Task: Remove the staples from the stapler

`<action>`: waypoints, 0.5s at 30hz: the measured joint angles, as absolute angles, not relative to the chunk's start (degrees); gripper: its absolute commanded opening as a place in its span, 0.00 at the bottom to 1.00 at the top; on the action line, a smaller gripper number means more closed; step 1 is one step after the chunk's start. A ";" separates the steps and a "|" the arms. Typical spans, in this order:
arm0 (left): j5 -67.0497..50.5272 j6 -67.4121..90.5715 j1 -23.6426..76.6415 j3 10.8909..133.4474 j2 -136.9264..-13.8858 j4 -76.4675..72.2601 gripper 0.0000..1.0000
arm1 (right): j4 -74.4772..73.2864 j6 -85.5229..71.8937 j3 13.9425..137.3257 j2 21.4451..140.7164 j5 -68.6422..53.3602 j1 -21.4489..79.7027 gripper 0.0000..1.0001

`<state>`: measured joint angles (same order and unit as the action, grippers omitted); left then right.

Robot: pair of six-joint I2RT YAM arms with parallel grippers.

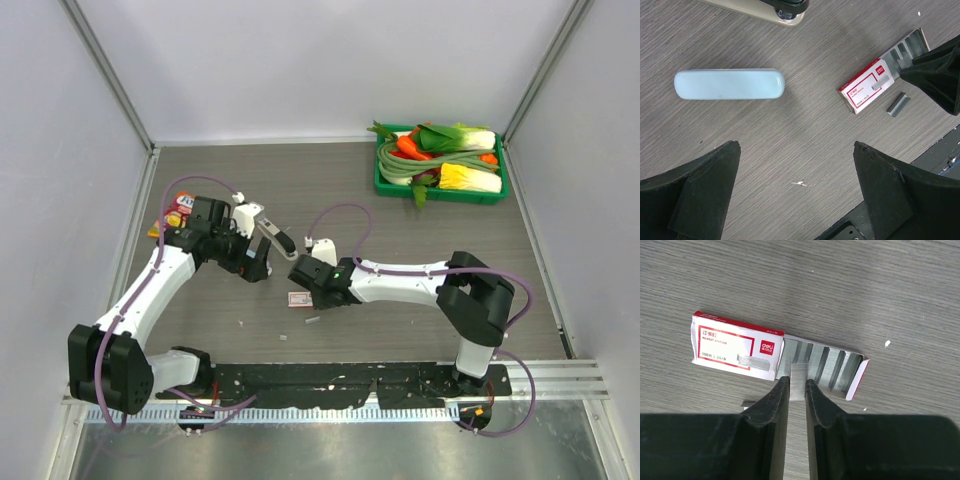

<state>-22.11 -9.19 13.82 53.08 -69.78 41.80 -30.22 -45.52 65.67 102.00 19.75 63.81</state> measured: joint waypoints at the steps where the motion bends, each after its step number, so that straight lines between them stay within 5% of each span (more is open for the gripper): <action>1: -22.11 -9.19 13.82 53.08 -69.78 41.80 1.00 | -30.22 -45.50 65.67 102.02 19.75 63.81 0.01; 10: -22.15 -9.17 13.82 53.08 -69.78 41.80 1.00 | -30.20 -45.45 65.67 102.06 19.88 63.81 0.01; 15: -22.35 -9.17 13.82 53.08 -69.78 41.82 0.99 | -30.11 -45.41 65.67 102.54 19.99 63.81 0.09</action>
